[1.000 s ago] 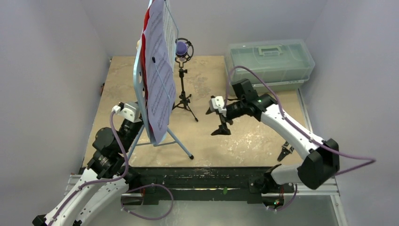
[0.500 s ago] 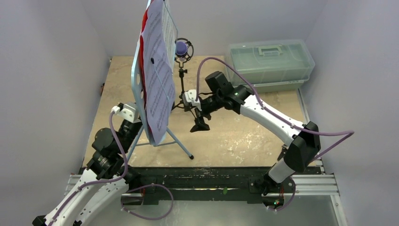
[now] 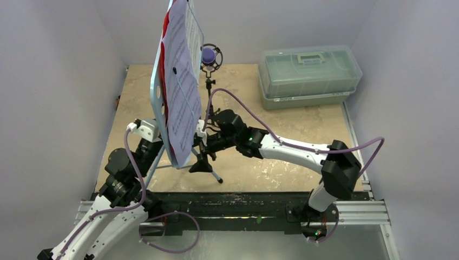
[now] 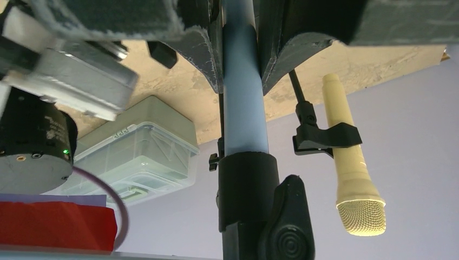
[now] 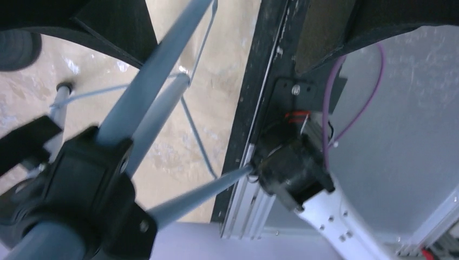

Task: Pack up the instrument practice props
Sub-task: Place the music stand at the center of the board.

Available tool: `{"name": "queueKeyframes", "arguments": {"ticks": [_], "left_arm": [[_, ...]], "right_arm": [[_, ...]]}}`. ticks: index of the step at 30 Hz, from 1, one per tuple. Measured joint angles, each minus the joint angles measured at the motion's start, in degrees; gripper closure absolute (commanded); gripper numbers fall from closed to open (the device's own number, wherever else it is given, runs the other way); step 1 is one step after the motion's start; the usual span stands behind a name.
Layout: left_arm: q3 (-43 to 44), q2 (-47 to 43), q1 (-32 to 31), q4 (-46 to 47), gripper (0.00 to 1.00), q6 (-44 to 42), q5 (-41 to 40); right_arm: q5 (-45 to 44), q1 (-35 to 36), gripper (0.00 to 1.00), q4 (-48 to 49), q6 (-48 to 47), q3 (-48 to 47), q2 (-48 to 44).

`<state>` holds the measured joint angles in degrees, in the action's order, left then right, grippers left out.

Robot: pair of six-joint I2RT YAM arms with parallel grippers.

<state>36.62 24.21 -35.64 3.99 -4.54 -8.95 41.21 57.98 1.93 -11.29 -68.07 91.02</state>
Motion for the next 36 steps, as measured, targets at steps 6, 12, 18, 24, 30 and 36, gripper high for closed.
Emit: {"name": "queueKeyframes", "arguments": {"ticks": [6,12,18,24,30,36], "left_arm": [[-0.2,-0.6,0.0,-0.4,1.0,0.2,0.0],[-0.4,-1.1,0.0,-0.6,1.0,0.2,0.2],[-0.3,-0.7,0.3,0.3,1.0,-1.9,-2.1],[0.2,1.1,1.3,3.3,1.0,-8.0,-8.5],[0.3,2.4,1.6,6.6,1.0,-13.5,-16.0],[0.0,4.1,1.6,10.1,1.0,-16.7,-20.0]], "right_arm": [[-4.4,2.2,0.55,8.9,8.3,-3.3,6.8],[-8.7,2.3,0.91,11.0,13.2,-3.7,8.4],[-9.2,2.2,1.0,9.3,15.1,-8.4,11.5],[-10.2,2.8,1.0,4.9,13.0,-19.4,18.3],[-13.3,3.2,1.0,1.5,9.3,-27.4,23.1],[-16.7,3.4,1.0,0.2,6.1,-32.0,25.9]]}}
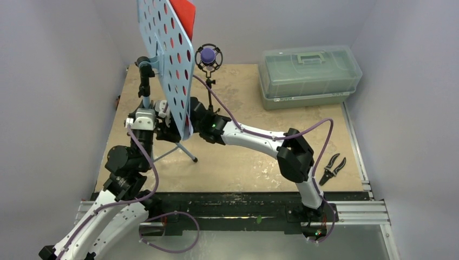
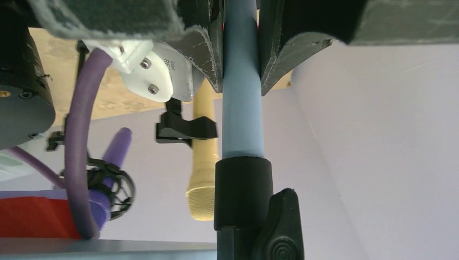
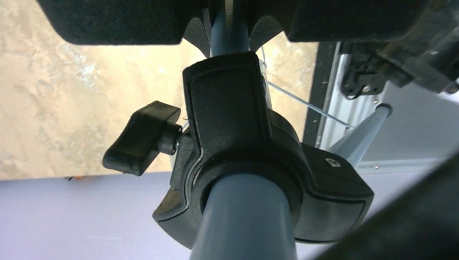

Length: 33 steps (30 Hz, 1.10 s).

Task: Pack up the instrument practice props
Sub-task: Place the music stand at the center of the board.

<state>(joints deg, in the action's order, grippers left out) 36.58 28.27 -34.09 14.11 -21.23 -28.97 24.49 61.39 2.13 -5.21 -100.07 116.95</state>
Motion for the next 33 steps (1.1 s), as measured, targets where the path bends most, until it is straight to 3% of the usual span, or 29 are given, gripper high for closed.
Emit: {"name": "queueKeyframes", "arguments": {"ticks": [7,21,33], "left_arm": [[-1.7,1.1,0.4,5.9,1.0,-3.9,-6.2],[-6.1,3.4,0.4,16.8,1.0,-5.3,-11.6],[-6.6,10.3,7.2,22.0,0.99,1.9,-13.1]], "right_arm": [[-2.0,-0.3,1.0,-1.3,-6.1,-8.1,5.7],[-5.6,-1.0,1.0,-2.2,-11.8,-9.0,6.6],[-6.0,-2.8,1.0,-3.4,-14.3,-12.3,9.9]]}}
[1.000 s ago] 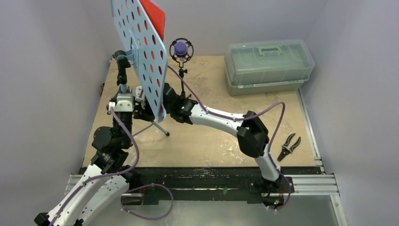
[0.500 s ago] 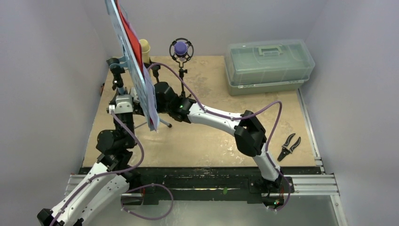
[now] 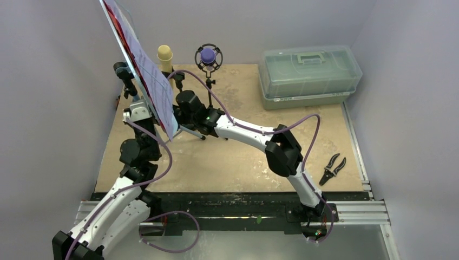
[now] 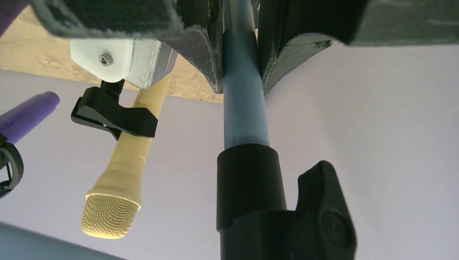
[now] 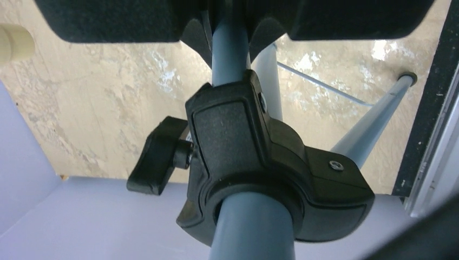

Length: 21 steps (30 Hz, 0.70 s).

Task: Pack up the instrument practice props
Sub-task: Place the music stand at the center of the board.

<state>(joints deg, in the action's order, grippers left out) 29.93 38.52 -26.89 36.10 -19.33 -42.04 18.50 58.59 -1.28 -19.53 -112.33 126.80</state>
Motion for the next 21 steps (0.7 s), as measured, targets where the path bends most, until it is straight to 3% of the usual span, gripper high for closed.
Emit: {"name": "queueKeyframes", "arguments": {"ticks": [6,12,21], "left_arm": [[-0.8,2.6,2.9,3.0,0.95,3.3,0.9],[-0.8,3.0,3.6,3.0,0.79,4.4,1.2],[-0.8,-0.3,4.0,-4.1,0.61,7.0,0.3]], "right_arm": [[0.4,-0.7,1.0,-0.3,0.5,-0.7,0.7],[0.6,-0.9,1.0,-0.5,0.8,-1.2,1.1],[5.5,-1.5,0.8,0.1,-0.4,-1.3,1.6]]}}
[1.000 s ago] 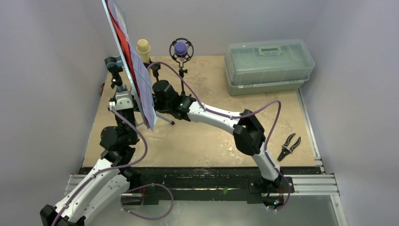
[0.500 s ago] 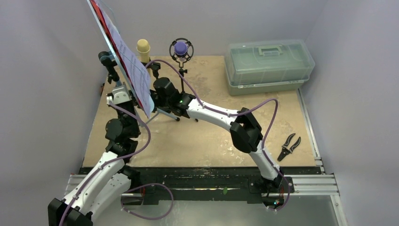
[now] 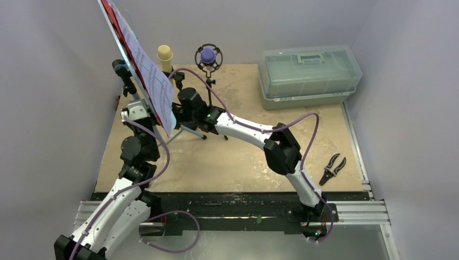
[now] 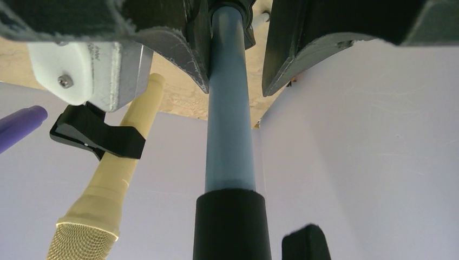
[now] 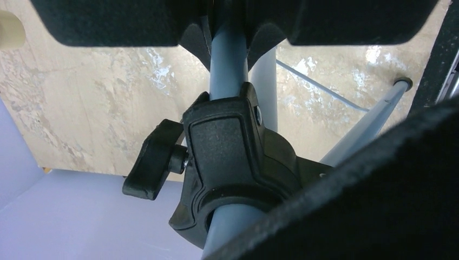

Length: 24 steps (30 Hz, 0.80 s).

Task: Pack up the instrument practice props
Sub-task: Place the music stand at the center of the board.

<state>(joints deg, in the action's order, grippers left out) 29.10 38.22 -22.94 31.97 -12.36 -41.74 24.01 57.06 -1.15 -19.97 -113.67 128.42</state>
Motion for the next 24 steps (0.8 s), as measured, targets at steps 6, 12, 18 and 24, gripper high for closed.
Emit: {"name": "queueKeyframes", "arguments": {"ticks": [6,12,18,24], "left_arm": [[0.0,-1.8,0.1,-5.3,0.5,1.0,-0.3],[1.4,-4.2,0.2,-12.3,0.34,2.3,-0.3],[5.1,-7.2,0.4,-19.6,0.25,4.0,1.1],[8.0,-10.3,0.4,-25.7,0.19,6.8,3.2]], "right_arm": [[2.2,-0.1,0.63,-0.2,-0.5,-0.5,0.9],[2.7,-0.1,0.36,-2.3,-1.1,-0.5,1.7],[2.8,-0.2,0.19,-2.7,-1.3,-0.5,1.6],[2.9,-0.2,0.05,-5.6,-2.0,0.1,0.1]]}}
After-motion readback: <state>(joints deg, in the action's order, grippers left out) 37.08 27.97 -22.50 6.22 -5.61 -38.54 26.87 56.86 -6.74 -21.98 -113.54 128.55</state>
